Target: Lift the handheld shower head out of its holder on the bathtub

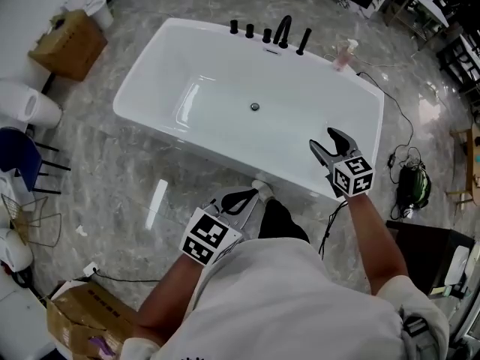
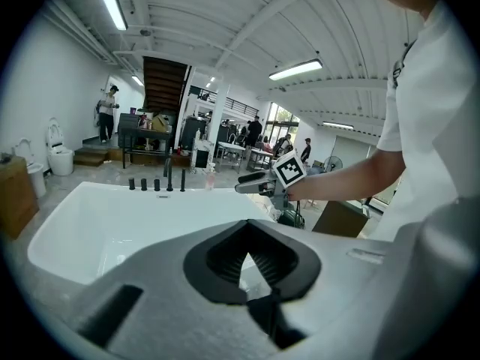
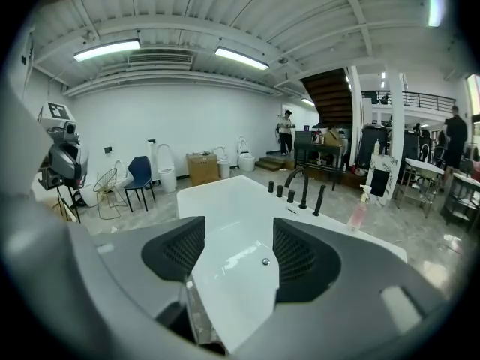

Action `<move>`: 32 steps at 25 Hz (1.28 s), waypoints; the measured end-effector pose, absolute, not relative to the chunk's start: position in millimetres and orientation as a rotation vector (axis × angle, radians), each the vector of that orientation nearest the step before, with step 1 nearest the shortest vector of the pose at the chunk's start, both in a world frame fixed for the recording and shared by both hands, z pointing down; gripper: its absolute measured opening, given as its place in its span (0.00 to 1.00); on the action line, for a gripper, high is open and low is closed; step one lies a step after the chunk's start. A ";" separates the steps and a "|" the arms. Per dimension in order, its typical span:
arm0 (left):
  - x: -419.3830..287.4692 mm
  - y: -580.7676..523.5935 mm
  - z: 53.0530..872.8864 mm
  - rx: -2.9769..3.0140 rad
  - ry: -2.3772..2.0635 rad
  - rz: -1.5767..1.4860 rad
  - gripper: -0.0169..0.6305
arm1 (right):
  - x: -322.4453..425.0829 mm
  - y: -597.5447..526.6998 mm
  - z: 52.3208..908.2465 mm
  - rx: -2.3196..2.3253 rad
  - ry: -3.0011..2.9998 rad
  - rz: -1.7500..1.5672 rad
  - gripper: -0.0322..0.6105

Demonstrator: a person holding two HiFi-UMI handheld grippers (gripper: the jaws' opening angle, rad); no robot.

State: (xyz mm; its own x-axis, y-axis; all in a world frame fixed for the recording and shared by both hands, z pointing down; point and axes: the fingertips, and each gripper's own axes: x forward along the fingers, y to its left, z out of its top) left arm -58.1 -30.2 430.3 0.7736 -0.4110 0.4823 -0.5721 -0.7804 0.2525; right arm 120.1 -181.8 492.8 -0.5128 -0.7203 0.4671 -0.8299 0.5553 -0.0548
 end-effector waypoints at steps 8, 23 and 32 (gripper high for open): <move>-36.2 -128.5 433.8 2.525 -0.823 0.568 0.04 | 154.0 -344.3 521.0 1.237 -2.395 0.364 0.49; 2.9 -259.2 489.6 2.332 -0.890 0.687 0.04 | 215.4 -574.5 625.7 1.258 -2.311 0.452 0.48; 19.0 -289.9 519.7 2.258 -0.821 0.740 0.04 | 243.4 -671.2 692.2 1.356 -2.221 0.545 0.48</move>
